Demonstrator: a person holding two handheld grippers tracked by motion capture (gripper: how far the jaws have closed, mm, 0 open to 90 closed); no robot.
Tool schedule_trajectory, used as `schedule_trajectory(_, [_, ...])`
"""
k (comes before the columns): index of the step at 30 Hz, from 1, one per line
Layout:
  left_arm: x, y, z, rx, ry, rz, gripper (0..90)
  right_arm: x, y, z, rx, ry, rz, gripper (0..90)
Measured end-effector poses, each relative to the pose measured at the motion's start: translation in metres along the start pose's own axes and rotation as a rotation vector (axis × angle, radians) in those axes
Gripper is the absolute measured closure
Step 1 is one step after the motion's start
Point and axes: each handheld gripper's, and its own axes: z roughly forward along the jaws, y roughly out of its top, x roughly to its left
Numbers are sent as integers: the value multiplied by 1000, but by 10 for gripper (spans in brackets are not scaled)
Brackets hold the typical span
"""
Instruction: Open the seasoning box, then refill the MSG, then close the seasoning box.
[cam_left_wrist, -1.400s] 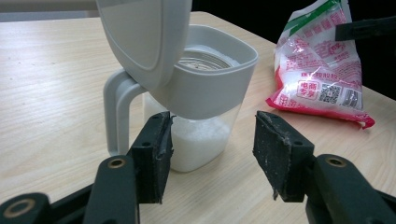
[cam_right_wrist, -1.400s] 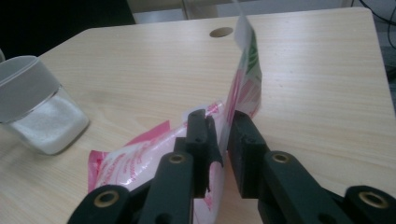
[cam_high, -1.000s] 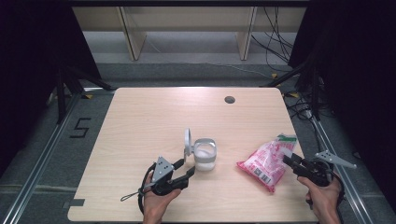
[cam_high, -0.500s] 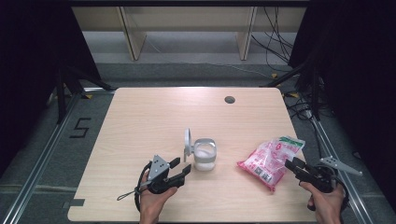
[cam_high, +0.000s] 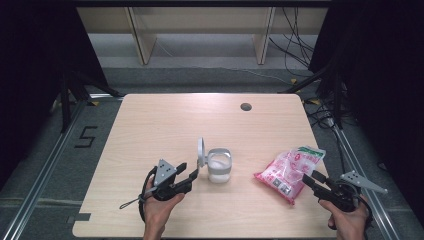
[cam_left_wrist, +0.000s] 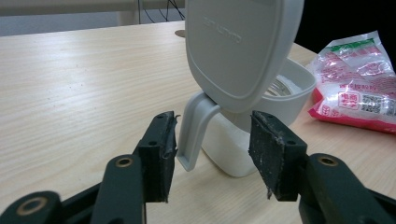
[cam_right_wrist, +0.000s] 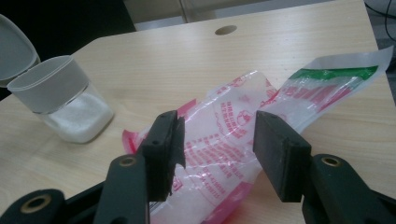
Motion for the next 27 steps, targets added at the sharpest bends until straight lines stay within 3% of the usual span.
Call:
schedule_trajectory(3, [2,5,-1,-11,-1,-8,522,7,-1,-2,7,19,16,512])
schedule_trajectory(4, [3,6,-2,-11,-4,-3,530,8,-2,-2,20,4,-2,512])
schedule_trajectory(8, [4,13,0,-11,8,-4,555,12,-3,-2,12,28,-31,507])
schedule_trajectory(10, [6,15,2,-9,1,26,592,14,-4,-4,12,17,-54,504])
schedule_trajectory(11, [6,16,2,-10,5,26,609,18,-5,-6,35,21,-15,504])
schedule_trajectory(12, [7,17,2,-7,5,34,625,17,-5,-5,16,22,-49,504])
schedule_trajectory(13, [8,18,3,-2,2,44,647,21,-6,-6,16,28,-17,503])
schedule_trajectory(15, [9,20,4,0,1,59,686,22,-7,-6,12,49,-45,497])
schedule_trajectory(17, [9,23,5,6,3,74,723,23,-8,-7,19,34,-74,494])
schedule_trajectory(19, [9,24,5,8,6,88,756,28,-10,-8,32,44,-54,489])
schedule_trajectory(21, [10,24,7,-4,-12,88,763,28,-11,-8,24,36,-96,484])
schedule_trajectory(22, [10,23,8,-2,-19,72,775,32,-11,-10,53,47,-70,478])
schedule_trajectory(23, [10,23,9,6,-29,86,791,31,-12,-9,56,43,-98,472])
schedule_trajectory(24, [10,22,10,0,-33,77,801,34,-12,-10,64,73,-67,471])
schedule_trajectory(25, [11,22,10,-2,-28,94,807,36,-14,-9,50,65,-65,469])
schedule_trajectory(27, [10,22,9,-6,-23,91,823,38,-14,-10,69,73,-63,465])
